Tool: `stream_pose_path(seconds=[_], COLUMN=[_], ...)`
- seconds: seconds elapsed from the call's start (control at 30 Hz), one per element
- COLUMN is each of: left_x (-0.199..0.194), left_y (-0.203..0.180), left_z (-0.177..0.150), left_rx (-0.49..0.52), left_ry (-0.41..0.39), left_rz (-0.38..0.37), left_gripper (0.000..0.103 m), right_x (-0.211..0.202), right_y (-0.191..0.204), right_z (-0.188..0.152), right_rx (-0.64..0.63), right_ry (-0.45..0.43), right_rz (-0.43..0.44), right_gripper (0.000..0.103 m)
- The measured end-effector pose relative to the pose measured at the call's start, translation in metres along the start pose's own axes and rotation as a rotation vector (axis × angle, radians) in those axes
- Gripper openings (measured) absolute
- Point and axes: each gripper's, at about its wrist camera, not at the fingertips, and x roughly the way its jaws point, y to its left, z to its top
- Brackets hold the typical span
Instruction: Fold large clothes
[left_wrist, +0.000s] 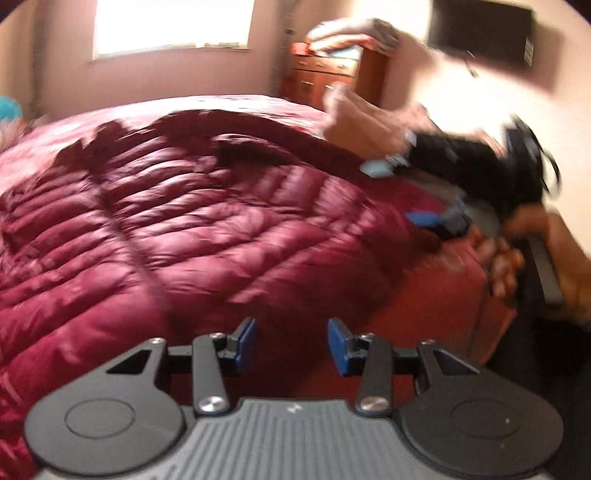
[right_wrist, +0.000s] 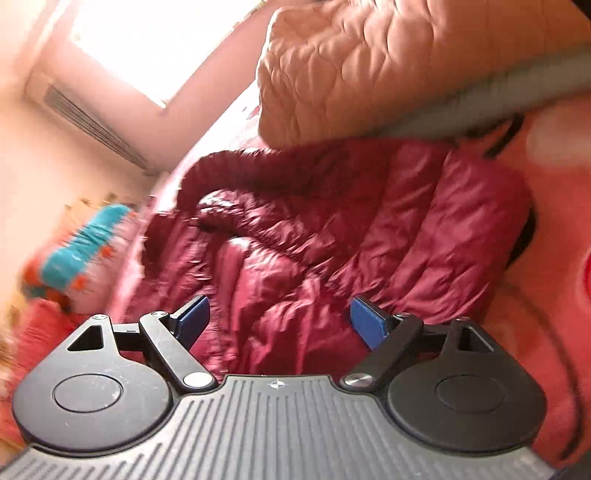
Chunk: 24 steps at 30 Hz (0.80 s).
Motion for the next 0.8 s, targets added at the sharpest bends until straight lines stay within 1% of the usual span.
stream_pose_path(seconds=[0.07, 0.13, 0.23, 0.33, 0.43, 0.5, 0.57, 0.67, 0.7, 0.8], left_x=[0.006, 0.012, 0.021, 0.032, 0.043, 0.053, 0.062, 0.073, 0.077, 0.088], left_y=[-0.017, -0.028, -0.038, -0.047, -0.056, -0.064, -0.073, -0.083, -0.084, -0.087], left_z=[0.0, 0.001, 0.004, 0.01, 0.019, 0.025, 0.03, 0.036, 0.038, 0.045], left_rx=[0.064, 0.103, 0.129, 0.149, 0.171, 0.209, 0.246, 0.273, 0.279, 0.296], left_ry=[-0.002, -0.004, -0.003, -0.008, -0.028, -0.029, -0.035, -0.046, -0.046, -0.048], left_rz=[-0.003, -0.004, 0.011, 0.029, 0.054, 0.097, 0.113, 0.134, 0.145, 0.188], left_gripper=[0.042, 0.042, 0.042, 0.042, 0.046, 0.05, 0.053, 0.061, 0.065, 0.07], right_x=[0.003, 0.005, 0.008, 0.011, 0.006, 0.009, 0.01, 0.013, 0.014, 0.011], right_y=[-0.006, -0.009, -0.009, -0.004, -0.002, -0.005, -0.005, -0.005, -0.004, -0.005], right_z=[0.003, 0.004, 0.005, 0.008, 0.013, 0.015, 0.018, 0.022, 0.022, 0.023], right_rx=[0.011, 0.008, 0.03, 0.036, 0.052, 0.07, 0.09, 0.127, 0.142, 0.168], right_ry=[0.042, 0.075, 0.121, 0.142, 0.143, 0.154, 0.167, 0.183, 0.189, 0.203], right_rz=[0.045, 0.084, 0.196, 0.293, 0.366, 0.415, 0.458, 0.505, 0.525, 0.566], right_gripper=[0.103, 0.103, 0.103, 0.103, 0.103, 0.103, 0.103, 0.103, 0.103, 0.103])
